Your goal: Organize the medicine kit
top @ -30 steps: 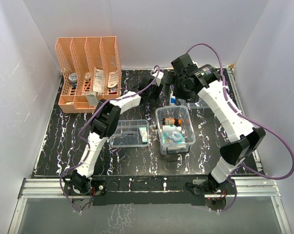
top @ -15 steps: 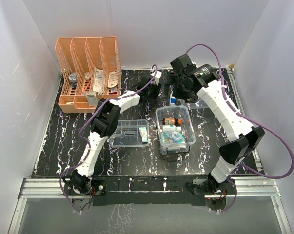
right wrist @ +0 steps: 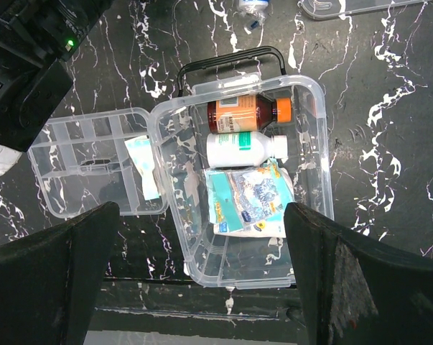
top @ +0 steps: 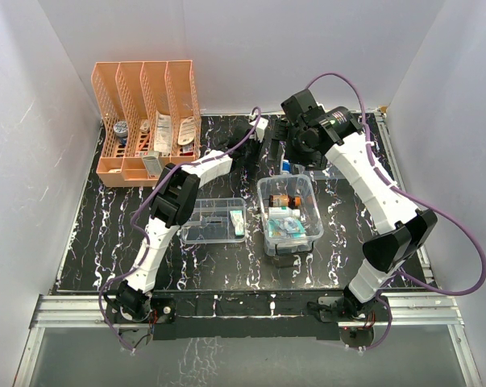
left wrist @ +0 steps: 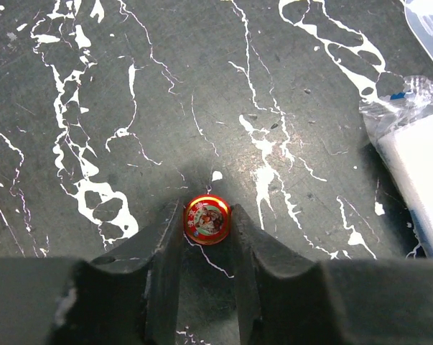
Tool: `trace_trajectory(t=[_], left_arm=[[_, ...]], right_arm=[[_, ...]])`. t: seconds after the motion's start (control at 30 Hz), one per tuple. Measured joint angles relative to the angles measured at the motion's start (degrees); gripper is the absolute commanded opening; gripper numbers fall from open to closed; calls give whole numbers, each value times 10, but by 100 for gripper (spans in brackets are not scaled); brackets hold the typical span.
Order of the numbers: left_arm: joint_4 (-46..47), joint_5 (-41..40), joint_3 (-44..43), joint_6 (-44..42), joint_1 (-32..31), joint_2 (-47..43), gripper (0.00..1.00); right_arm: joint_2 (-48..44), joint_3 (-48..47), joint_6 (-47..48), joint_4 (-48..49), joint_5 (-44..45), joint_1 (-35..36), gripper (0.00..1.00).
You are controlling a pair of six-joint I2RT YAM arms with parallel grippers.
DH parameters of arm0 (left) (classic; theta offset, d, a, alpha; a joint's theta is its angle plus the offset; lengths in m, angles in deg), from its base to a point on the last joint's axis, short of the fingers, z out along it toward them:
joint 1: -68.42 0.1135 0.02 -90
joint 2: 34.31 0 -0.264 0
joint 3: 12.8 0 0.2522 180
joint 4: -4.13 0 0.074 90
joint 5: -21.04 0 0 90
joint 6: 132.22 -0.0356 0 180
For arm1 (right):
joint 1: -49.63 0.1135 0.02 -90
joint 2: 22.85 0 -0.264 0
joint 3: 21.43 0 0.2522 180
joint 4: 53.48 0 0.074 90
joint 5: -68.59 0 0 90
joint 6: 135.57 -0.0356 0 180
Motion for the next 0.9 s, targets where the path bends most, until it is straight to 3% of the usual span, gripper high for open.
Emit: trace_trajectory(t=[0.27,0.57,0.9], left_arm=[[0,0,0,0,0,0,10],[-11,2,37,-5,0,-29,9],[-41,19,108,-6,0,-128,9]], right_arm=[[0,0,0,2,0,0,98],[0,15,0,15,-1,1,98],[-2,33,0,31,-3,1,99]])
